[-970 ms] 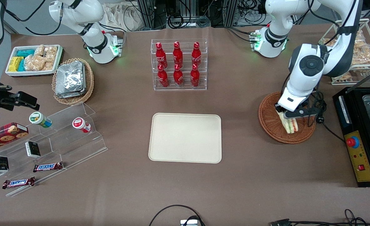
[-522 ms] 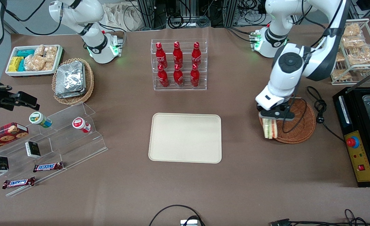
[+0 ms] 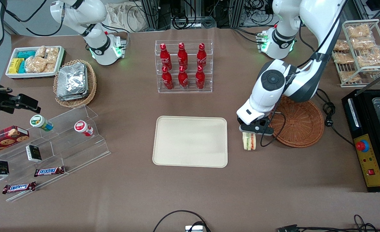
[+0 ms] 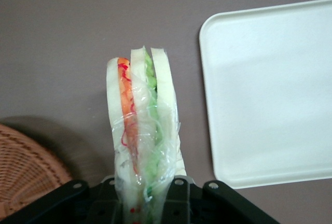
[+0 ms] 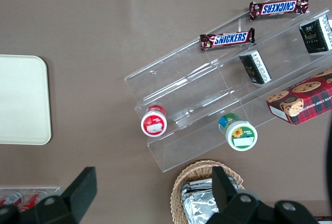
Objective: Place sandwich from basket to tray
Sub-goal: 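Lift the sandwich out of the basket and carry it toward the beige tray, then lower the sandwich onto the tray and open the left gripper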
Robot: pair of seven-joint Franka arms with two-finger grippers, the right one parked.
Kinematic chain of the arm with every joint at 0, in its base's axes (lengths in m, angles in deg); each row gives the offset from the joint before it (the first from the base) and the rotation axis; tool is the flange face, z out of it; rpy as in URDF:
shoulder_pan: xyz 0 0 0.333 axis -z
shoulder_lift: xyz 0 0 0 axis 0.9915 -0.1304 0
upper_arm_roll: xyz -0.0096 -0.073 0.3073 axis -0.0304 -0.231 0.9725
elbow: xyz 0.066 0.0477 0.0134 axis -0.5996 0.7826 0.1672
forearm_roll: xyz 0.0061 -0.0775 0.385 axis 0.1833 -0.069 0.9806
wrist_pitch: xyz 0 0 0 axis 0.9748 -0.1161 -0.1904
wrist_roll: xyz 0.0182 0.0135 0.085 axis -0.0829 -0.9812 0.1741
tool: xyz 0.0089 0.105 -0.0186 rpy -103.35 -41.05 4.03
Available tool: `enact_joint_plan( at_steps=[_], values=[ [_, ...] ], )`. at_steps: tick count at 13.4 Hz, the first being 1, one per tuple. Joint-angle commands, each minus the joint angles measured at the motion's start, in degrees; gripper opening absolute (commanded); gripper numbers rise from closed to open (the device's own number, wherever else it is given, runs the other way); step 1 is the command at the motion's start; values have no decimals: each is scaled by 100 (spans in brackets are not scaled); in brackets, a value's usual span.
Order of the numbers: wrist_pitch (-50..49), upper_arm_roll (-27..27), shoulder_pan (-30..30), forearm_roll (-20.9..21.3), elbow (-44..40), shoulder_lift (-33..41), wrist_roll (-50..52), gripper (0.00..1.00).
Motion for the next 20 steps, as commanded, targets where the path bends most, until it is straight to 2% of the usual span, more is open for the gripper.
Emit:
enact_joint_plan(
  at_steps=[1,12,16,20],
  values=[
    [-213,-83,325,273,-487,-336,535,0],
    [-284,-74,1231,1511,-1832,-1979,1882,0],
    [-275,-66,1381,1618,-1947,-2331,1829,0],
    [-275,-66,1390,1908,-1947,-2586,1821,2]
  ],
)
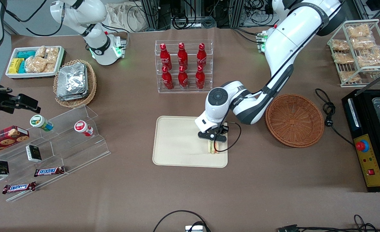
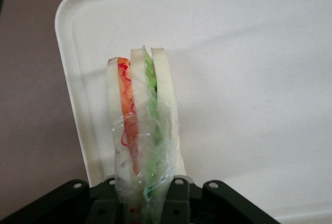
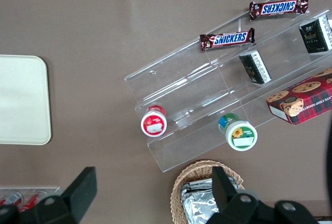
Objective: Place sandwich from basket to tray
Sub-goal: 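Lower the sandwich onto the tray and open the left gripper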
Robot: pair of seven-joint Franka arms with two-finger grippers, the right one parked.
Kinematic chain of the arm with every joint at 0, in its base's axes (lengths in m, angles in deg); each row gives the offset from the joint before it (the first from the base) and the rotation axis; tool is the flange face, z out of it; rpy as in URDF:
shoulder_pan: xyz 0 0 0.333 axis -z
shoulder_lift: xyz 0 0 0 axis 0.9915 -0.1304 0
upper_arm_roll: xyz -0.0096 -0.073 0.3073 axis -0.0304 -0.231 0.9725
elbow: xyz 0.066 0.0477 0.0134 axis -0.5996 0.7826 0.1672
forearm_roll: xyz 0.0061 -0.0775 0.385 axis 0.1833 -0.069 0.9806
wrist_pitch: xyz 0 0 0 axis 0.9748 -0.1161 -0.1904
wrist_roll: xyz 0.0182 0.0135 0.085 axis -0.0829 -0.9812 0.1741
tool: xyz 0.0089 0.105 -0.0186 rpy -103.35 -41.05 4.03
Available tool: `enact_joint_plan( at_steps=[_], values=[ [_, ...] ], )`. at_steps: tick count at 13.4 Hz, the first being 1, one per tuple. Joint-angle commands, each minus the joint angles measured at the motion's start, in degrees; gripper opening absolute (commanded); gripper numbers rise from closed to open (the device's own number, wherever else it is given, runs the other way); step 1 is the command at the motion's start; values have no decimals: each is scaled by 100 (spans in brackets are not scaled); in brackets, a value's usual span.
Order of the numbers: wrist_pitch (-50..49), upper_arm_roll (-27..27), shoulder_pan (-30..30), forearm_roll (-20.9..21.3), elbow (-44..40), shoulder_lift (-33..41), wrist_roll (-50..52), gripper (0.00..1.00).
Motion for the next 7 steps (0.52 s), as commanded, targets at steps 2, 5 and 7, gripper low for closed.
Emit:
enact_joint_plan(
  at_steps=[2,5,7],
  values=[
    [-134,19,81,226,-223,-187,88,40],
    [-152,18,73,218,-232,-144,376,100],
    [-230,19,29,226,-363,-73,606,100]
  ],
)
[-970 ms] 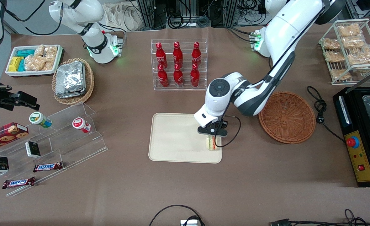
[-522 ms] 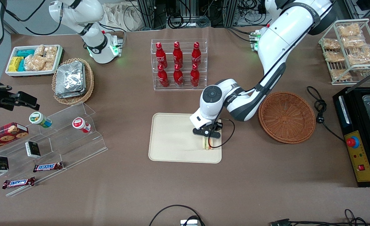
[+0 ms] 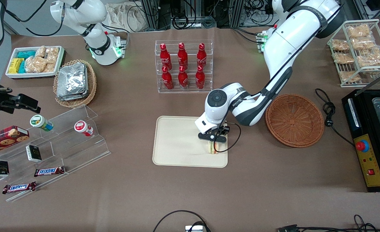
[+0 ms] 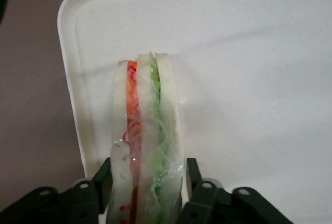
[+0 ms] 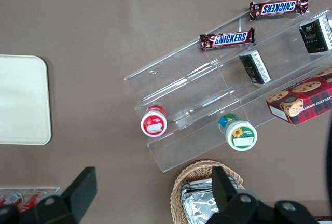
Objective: Place sandwich from basket to tray
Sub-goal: 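Lower the sandwich onto the tray and open the left gripper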
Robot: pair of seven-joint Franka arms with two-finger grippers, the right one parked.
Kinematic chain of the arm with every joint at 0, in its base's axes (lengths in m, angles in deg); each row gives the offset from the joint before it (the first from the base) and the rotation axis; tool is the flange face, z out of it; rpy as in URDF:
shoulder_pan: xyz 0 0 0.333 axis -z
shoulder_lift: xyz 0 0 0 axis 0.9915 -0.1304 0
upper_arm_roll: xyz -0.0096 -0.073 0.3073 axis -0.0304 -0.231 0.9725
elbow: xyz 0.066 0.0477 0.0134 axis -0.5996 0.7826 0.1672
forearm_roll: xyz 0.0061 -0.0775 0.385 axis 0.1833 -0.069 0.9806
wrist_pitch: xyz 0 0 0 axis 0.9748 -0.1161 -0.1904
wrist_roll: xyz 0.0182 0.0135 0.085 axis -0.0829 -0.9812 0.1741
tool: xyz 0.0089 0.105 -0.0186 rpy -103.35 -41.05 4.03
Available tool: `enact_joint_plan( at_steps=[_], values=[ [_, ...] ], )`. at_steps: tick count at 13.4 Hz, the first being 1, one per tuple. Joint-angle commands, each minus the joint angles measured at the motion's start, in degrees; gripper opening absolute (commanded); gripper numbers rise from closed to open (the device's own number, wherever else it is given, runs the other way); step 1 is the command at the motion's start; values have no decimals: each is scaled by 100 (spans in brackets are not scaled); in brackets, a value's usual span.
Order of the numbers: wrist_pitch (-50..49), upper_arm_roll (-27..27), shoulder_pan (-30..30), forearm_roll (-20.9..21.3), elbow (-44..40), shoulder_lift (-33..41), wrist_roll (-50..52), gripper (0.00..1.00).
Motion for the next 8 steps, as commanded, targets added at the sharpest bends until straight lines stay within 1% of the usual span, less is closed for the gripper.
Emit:
enact_joint_plan(
  at_steps=[1,4,5,6,8],
  values=[
    [-426,11,17,113,-462,34,291,100],
    [-1181,-6,-184,-10,-1227,78,291,100],
    [-1384,-6,-281,-193,-1368,183,273,100],
    [-1499,-6,-369,-386,-1422,341,238,100],
    [-1745,-6,-536,-581,-1422,753,282,100]
  ],
)
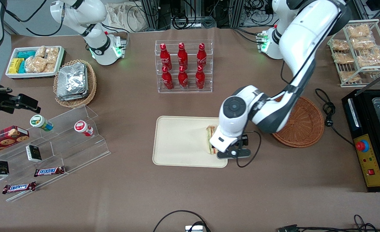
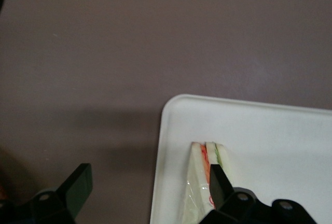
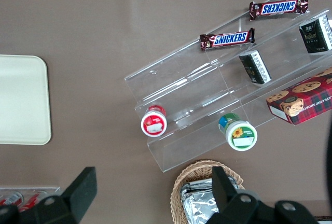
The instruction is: Place sandwich from basket to tray
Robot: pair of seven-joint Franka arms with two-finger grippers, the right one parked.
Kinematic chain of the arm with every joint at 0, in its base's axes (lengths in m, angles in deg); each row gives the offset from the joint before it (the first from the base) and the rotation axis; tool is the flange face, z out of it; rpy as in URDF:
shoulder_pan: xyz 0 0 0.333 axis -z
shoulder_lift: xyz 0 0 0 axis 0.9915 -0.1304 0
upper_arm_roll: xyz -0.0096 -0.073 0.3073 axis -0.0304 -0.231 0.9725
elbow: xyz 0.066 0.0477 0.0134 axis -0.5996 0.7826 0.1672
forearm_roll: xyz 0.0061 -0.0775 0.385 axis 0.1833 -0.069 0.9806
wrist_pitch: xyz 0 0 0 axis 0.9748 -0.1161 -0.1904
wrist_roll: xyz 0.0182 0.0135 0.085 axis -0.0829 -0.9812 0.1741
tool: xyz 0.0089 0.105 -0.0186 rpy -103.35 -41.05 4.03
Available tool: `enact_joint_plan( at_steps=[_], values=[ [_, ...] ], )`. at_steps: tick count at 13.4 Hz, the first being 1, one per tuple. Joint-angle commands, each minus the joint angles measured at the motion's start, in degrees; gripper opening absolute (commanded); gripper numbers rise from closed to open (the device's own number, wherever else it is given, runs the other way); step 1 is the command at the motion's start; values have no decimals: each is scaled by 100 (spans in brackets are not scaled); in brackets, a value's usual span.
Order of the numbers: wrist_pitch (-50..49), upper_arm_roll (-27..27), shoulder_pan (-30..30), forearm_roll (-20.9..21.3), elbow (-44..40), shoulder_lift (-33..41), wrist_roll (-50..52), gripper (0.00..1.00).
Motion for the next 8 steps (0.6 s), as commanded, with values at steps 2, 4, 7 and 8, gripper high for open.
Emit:
enact_joint_plan(
  at_steps=[2,4,7,8],
  values=[
    [-685,-5,-277,-282,59,745,80,100],
    [-1045,-14,-558,-317,59,1036,46,100],
    [-1494,-23,-1102,-842,59,1423,-593,100],
    [-1625,-14,-1243,-1019,59,1546,-909,100]
  ],
)
